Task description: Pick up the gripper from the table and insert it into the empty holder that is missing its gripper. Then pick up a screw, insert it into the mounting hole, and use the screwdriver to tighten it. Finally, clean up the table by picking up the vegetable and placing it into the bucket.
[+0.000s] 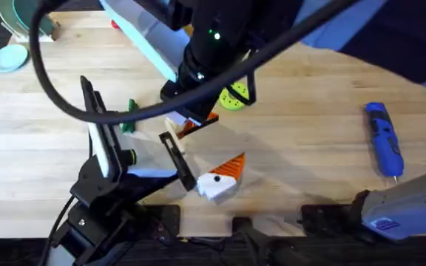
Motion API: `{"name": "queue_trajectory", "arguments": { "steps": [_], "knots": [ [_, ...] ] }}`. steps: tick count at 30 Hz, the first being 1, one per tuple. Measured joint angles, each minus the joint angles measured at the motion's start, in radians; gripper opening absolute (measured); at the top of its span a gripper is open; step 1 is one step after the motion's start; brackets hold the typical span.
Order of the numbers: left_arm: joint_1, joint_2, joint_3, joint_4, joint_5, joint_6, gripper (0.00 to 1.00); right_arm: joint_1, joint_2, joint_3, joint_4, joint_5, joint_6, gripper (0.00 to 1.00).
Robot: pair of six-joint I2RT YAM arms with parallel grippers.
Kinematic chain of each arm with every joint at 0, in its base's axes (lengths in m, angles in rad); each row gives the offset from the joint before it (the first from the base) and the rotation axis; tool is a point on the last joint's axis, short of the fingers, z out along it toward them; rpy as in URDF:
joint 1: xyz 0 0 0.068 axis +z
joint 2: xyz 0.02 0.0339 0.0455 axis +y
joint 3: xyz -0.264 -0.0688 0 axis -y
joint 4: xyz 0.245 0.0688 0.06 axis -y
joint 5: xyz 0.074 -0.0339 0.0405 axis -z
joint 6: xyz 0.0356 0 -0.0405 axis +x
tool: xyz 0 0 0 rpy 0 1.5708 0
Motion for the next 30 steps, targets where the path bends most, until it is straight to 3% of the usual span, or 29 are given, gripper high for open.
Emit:
{"name": "queue_trajectory", "arguments": {
  "steps": [6, 8, 13, 18, 19, 25, 30],
  "knots": [
    [0.0, 0.0, 0.0, 0.0, 0.0, 0.0, 0.991, 0.0, 0.0, 0.0, 0.0, -0.003, 0.0, 0.005],
    [0.0, 0.0, 0.0, 0.0, 0.0, 0.0, 0.991, 0.0, 0.0, -0.001, 0.001, -0.005, 0.0, 0.181],
    [0.0, 0.0, 0.0, 0.0, 0.0, 0.0, 0.991, 0.0, 0.0, -0.001, 0.001, -0.006, -0.003, 0.432],
    [0.0, 0.0, 0.0, 0.0, 0.0, -0.001, 0.991, -0.003, 0.0, -0.001, 0.001, 0.005, -0.003, 0.9],
    [0.0, 0.0, 0.0, 0.0, -0.001, -0.001, 0.991, -0.007, 0.0, -0.001, 0.001, 0.01, -0.006, 0.955],
    [0.0, 0.0, 0.0, 0.0, 0.0, 0.0, 0.991, -0.034, -0.014, -0.001, -0.006, 0.0, -0.006, 0.975],
    [0.0, 0.0, 0.0, 0.0, 0.0, 0.0, 0.991, -0.109, -0.119, -0.001, -0.053, -0.017, 0.005, 0.98]
  ]
}}
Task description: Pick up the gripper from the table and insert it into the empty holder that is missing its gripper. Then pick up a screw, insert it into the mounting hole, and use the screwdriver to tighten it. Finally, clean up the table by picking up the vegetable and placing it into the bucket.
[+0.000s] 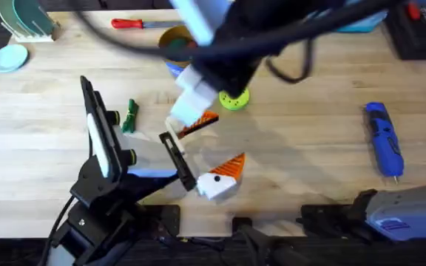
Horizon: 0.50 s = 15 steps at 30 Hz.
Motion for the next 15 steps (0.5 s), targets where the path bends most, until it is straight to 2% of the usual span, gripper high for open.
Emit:
{"name": "queue_trajectory", "arguments": {
  "steps": [8, 11, 15],
  "knots": [
    [0.0, 0.0, 0.0, 0.0, 0.0, 0.0, 0.991, -0.175, -0.215, -0.018, -0.074, -0.1, 0.008, 0.982],
    [0.0, 0.0, 0.0, 0.0, 0.0, 0.0, 0.991, -0.202, -0.3, -0.101, -0.07, -0.144, 0.011, 0.985],
    [0.0, 0.0, 0.0, 0.0, 0.0, 0.0, 0.991, -0.205, -0.415, -0.271, -0.029, -0.182, 0.025, 0.984]
  ]
}}
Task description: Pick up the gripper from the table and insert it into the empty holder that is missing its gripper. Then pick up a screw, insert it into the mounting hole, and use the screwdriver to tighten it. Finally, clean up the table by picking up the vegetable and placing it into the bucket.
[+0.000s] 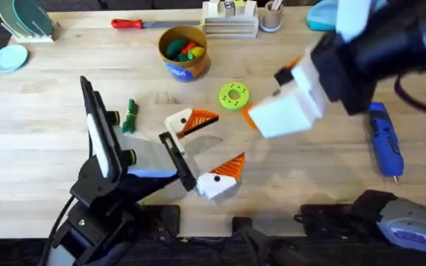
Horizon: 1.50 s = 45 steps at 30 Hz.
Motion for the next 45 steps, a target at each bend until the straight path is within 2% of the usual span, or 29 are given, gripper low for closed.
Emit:
{"name": "queue_trajectory", "arguments": {
  "steps": [8, 13, 17, 18, 20, 24, 25, 26, 32, 38, 41, 45],
  "knots": [
    [0.0, 0.0, 0.0, 0.0, 0.0, 0.0, 0.991, -0.001, -0.313, -0.311, 0.076, -0.019, 0.093, 0.987],
    [0.0, 0.0, 0.0, 0.0, 0.0, 0.0, 0.991, -0.001, -0.523, -0.432, 0.079, -0.024, 0.12, 0.986],
    [0.0, 0.0, 0.0, 0.0, 0.0, 0.0, 0.991, -0.001, -0.627, -0.485, 0.08, -0.026, 0.12, 0.993],
    [0.0, 0.0, 0.0, 0.0, 0.0, 0.0, 0.953, -0.001, -0.643, -0.491, 0.081, -0.026, 0.12, 0.993],
    [0.0, 0.0, 0.0, 0.0, 0.0, 0.0, 0.763, -0.001, -0.662, -0.495, 0.086, -0.026, 0.119, 0.992],
    [0.0, 0.0, 0.0, 0.0, 0.0, 0.0, 0.128, -0.001, -0.669, -0.497, 0.089, -0.03, 0.096, 0.993],
    [0.0, 0.0, 0.0, 0.0, 0.0, 0.005, 0.042, -0.001, -0.669, -0.498, 0.089, -0.03, 0.087, 0.993],
    [0.0, 0.0, 0.0, 0.0, 0.0, 0.006, 0.012, -0.001, -0.669, -0.498, 0.09, -0.03, 0.077, 0.993],
    [0.0, 0.0, 0.0, 0.0, 0.0, 0.007, 0.005, -0.001, -0.656, -0.499, 0.101, 0.037, 0.053, 0.994],
    [0.0, 0.0, 0.0, 0.0, 0.0, 0.007, 0.005, -0.012, -0.599, -0.499, 0.102, 0.256, 0.092, 0.994],
    [0.0, 0.0, 0.0, 0.0, 0.0, 0.007, 0.005, -0.058, -0.553, -0.499, 0.102, 0.365, 0.107, 0.992],
    [0.0, 0.0, 0.0, 0.0, 0.0, 0.007, 0.005, -0.199, -0.454, -0.499, 0.102, 0.456, 0.109, 0.992]
  ]
}}
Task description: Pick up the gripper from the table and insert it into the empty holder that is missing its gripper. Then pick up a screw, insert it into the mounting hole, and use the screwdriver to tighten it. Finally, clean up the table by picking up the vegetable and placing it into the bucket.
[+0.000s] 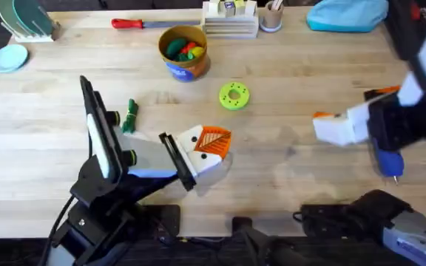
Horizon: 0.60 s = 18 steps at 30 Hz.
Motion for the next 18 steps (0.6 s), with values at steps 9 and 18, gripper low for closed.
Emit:
{"name": "queue_trajectory", "arguments": {
  "steps": [9, 18],
  "knots": [
    [0.0, 0.0, 0.0, 0.0, 0.0, 0.0, 0.005, -0.534, 0.289, 0.0, 0.023, 0.057, -0.156, 0.991],
    [0.0, 0.0, 0.0, 0.0, 0.0, 0.0, 0.005, -0.924, 0.507, 0.0, 0.095, -0.007, -0.353, 0.992]
  ]
}}
